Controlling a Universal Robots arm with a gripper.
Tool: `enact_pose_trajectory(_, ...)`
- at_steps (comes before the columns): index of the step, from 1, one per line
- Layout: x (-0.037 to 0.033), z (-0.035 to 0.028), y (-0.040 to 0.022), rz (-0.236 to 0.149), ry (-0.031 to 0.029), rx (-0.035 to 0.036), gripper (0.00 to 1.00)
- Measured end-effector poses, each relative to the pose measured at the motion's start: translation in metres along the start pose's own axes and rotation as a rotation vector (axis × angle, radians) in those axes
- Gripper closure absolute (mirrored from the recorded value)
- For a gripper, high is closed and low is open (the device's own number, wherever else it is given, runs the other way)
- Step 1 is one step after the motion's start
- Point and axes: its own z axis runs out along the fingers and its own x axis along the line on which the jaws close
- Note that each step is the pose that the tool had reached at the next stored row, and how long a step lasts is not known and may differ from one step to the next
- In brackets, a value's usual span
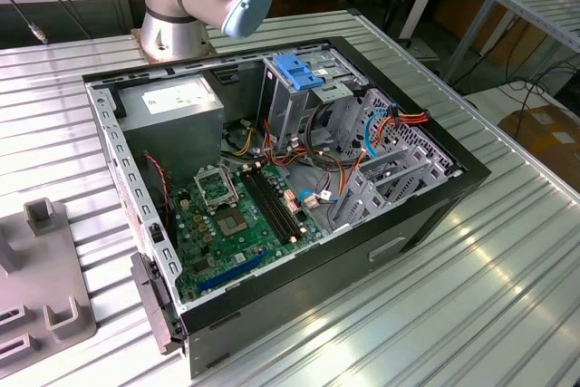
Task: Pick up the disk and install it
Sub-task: 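Pick up the disk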
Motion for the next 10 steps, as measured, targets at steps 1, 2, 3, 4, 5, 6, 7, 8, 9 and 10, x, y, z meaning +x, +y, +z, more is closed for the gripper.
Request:
enact_pose_trajectory(1, -0.0001, 0.0, -0.0016, 0.0, 0.0, -0.0001, 0.63)
enact_pose_trajectory(2, -0.0001, 0.0, -0.0025, 0.0, 0.0, 0.0, 0.63)
enact_pose_trajectory(3, -0.0001, -0.0001, -0.0036, 0.0, 0.0, 0.0, 0.63)
enact_pose_trajectory(4, -0.0002, -0.0001, -0.005, 0.0, 0.0001, -0.0001, 0.63)
enact_pose_trajectory(5, -0.0002, -0.0001, -0.0061, 0.0, 0.0001, -0.0002, 0.63)
enact_pose_trajectory(6, -0.0003, -0.0001, -0.0088, 0.0, 0.0, 0.0, 0.63)
enact_pose_trajectory(7, -0.0004, -0.0002, -0.0113, 0.0, 0.0, -0.0001, 0.63)
enact_pose_trajectory(8, -0.0005, -0.0002, -0.0145, 0.0, 0.0, -0.0001, 0.63)
enact_pose_trajectory(9, -0.0006, -0.0002, -0.0168, 0.0, 0.0, -0.0001, 0.63)
enact_pose_trajectory(10, -0.0007, -0.0003, -0.0192, 0.0, 0.0001, -0.0002, 0.63)
